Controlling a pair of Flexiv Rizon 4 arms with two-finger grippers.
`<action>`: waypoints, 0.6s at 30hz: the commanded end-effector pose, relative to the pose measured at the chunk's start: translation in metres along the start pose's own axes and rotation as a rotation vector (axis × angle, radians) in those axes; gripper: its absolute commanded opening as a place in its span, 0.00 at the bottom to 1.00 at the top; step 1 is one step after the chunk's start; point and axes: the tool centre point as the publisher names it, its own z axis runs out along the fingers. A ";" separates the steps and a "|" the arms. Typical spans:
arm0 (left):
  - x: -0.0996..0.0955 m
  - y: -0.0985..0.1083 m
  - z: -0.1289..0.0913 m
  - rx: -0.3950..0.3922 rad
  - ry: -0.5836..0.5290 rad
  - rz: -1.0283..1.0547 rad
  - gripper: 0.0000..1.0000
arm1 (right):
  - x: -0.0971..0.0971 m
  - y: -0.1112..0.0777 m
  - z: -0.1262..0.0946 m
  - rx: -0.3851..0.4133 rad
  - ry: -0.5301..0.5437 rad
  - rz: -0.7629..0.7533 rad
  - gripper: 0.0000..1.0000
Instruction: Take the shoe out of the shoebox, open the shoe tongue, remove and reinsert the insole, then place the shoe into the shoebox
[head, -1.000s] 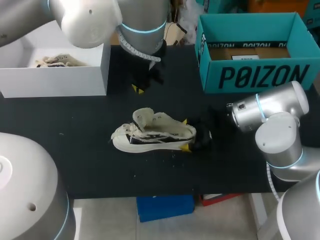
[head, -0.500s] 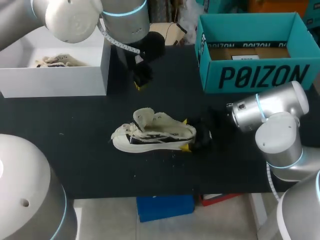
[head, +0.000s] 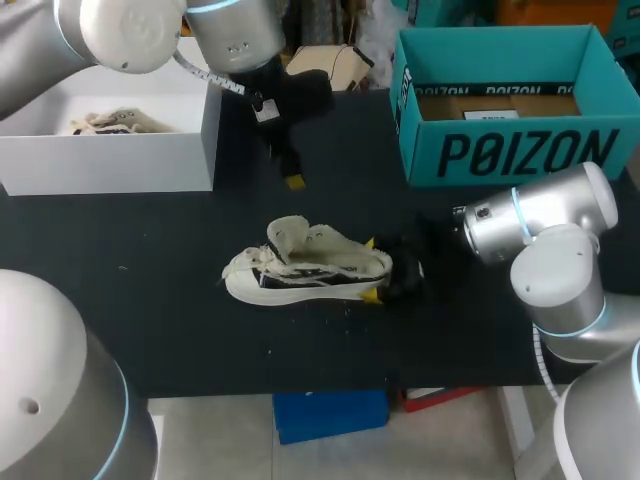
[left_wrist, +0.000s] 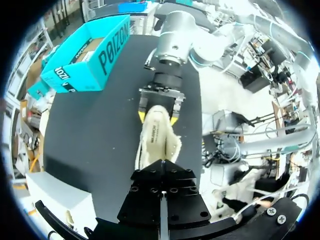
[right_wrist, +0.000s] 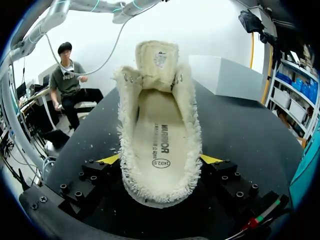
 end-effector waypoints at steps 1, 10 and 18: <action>-0.004 -0.008 0.012 -0.074 0.253 0.358 0.00 | -0.001 -0.001 0.001 0.001 0.000 0.001 0.00; 0.008 -0.007 0.043 -0.105 0.287 0.348 0.00 | -0.001 -0.001 0.001 0.001 0.000 0.001 0.00; 0.009 -0.007 0.047 -0.120 0.279 0.321 0.00 | -0.001 -0.001 0.001 0.001 0.000 0.001 0.00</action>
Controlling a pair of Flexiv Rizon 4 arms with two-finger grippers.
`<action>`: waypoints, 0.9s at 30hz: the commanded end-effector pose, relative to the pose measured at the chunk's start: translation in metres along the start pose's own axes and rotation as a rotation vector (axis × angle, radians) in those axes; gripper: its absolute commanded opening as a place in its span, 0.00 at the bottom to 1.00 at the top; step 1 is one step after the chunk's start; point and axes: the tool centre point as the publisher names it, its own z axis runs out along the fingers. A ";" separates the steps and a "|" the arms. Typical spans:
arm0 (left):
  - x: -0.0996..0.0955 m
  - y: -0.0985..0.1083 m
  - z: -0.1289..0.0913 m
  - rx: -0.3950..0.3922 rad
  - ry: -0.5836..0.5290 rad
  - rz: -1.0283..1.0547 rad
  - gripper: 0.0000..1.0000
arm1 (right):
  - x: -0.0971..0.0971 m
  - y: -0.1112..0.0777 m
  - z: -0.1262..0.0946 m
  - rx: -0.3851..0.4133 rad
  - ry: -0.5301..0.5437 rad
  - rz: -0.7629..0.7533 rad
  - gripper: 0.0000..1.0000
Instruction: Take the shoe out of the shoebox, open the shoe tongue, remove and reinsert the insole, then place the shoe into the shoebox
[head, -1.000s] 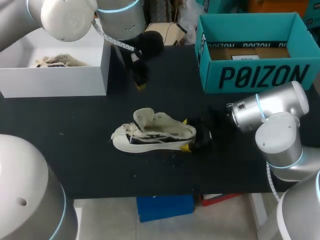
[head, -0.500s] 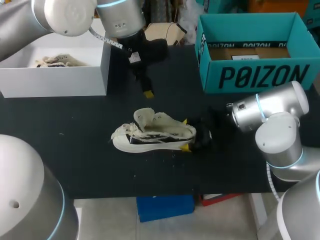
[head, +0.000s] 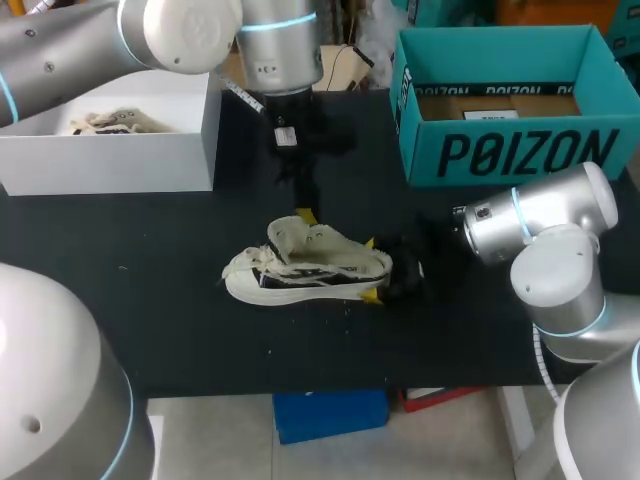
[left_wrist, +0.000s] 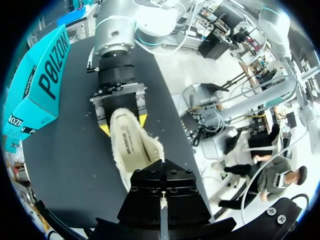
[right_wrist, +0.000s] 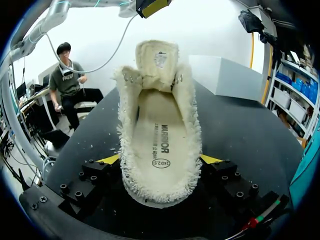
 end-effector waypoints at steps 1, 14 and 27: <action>-0.005 -0.002 -0.001 -0.007 0.060 0.001 0.00 | -0.001 -0.001 0.001 0.001 0.000 0.001 0.00; -0.005 0.003 -0.004 -0.045 -0.025 -0.110 0.00 | -0.001 -0.001 0.001 0.001 0.000 0.001 0.00; -0.018 0.012 0.039 -0.079 -0.074 -0.108 0.00 | -0.001 -0.001 0.001 0.001 0.000 0.001 0.00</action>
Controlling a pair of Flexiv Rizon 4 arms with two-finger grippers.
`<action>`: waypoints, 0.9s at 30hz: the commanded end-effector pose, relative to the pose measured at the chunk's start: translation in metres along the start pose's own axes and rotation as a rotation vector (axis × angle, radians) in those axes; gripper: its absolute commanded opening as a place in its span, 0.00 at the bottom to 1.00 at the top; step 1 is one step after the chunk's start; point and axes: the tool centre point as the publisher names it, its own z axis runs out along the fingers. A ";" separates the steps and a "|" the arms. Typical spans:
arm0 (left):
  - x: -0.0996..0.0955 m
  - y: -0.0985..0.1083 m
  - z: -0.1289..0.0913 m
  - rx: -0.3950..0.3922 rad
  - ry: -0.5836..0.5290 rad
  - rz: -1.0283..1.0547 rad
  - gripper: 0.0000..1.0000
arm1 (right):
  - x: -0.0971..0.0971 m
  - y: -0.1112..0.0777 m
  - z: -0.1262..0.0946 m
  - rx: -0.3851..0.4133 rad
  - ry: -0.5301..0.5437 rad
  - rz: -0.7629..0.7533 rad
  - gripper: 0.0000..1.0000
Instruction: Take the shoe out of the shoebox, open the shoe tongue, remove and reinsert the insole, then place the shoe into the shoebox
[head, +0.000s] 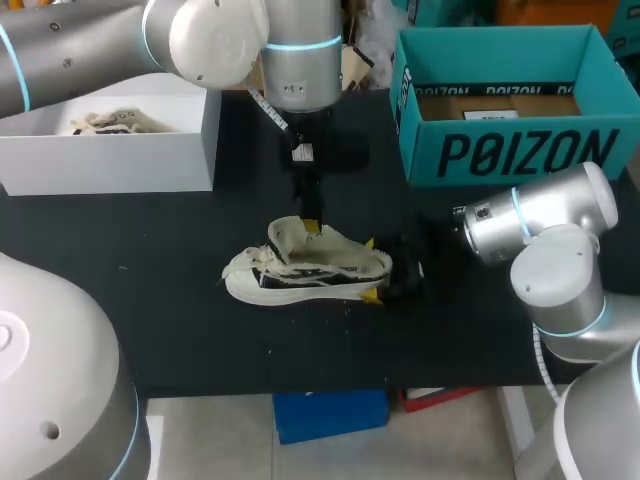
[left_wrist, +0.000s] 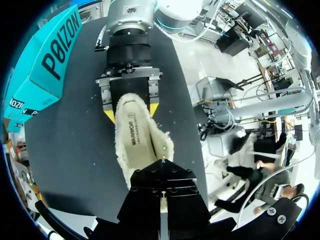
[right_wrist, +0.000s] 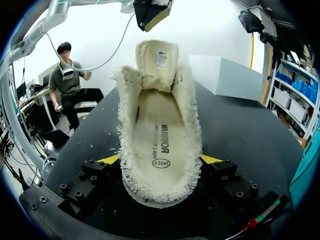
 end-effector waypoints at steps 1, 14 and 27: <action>-0.009 0.005 0.019 0.026 0.007 0.015 0.00 | -0.001 -0.001 0.001 0.001 0.000 0.001 0.00; -0.025 0.001 0.046 0.023 0.044 0.017 0.00 | -0.001 -0.001 0.001 0.001 0.000 0.001 0.00; -0.023 0.000 0.079 0.040 0.093 -0.011 0.00 | -0.001 -0.001 0.001 0.001 0.000 0.001 0.00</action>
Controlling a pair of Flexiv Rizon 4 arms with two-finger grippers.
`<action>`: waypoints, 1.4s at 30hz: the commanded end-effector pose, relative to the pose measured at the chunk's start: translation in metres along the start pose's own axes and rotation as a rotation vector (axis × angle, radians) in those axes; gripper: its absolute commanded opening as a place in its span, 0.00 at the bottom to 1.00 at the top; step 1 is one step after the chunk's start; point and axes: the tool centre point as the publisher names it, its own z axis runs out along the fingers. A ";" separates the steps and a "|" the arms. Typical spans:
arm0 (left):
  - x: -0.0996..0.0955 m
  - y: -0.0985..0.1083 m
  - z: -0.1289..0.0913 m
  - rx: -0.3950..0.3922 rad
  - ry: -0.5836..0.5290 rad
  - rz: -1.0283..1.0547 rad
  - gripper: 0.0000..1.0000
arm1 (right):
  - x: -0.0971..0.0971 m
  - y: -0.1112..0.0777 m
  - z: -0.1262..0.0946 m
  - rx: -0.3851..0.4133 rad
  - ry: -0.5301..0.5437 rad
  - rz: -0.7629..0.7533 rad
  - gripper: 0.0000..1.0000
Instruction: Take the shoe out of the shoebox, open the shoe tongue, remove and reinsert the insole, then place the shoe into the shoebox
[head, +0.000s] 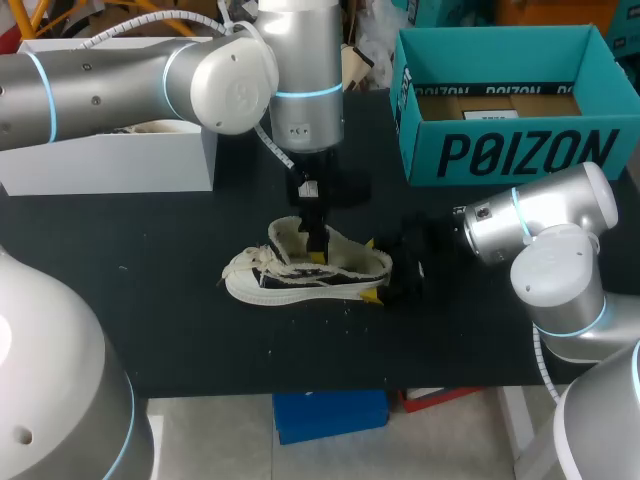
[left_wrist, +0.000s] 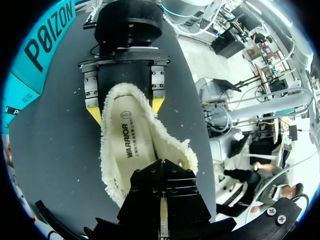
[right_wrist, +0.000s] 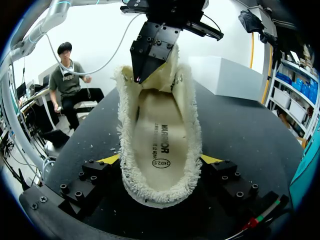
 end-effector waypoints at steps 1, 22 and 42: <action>-0.004 0.001 0.013 0.008 0.010 -0.007 0.00 | -0.001 -0.001 0.001 0.001 0.000 0.001 0.00; -0.005 0.002 0.016 0.007 0.019 -0.039 0.00 | -0.001 -0.001 0.001 0.001 0.000 0.001 0.00; -0.016 0.005 0.044 0.028 0.006 -0.049 0.00 | -0.001 -0.001 0.001 0.001 0.000 0.001 0.00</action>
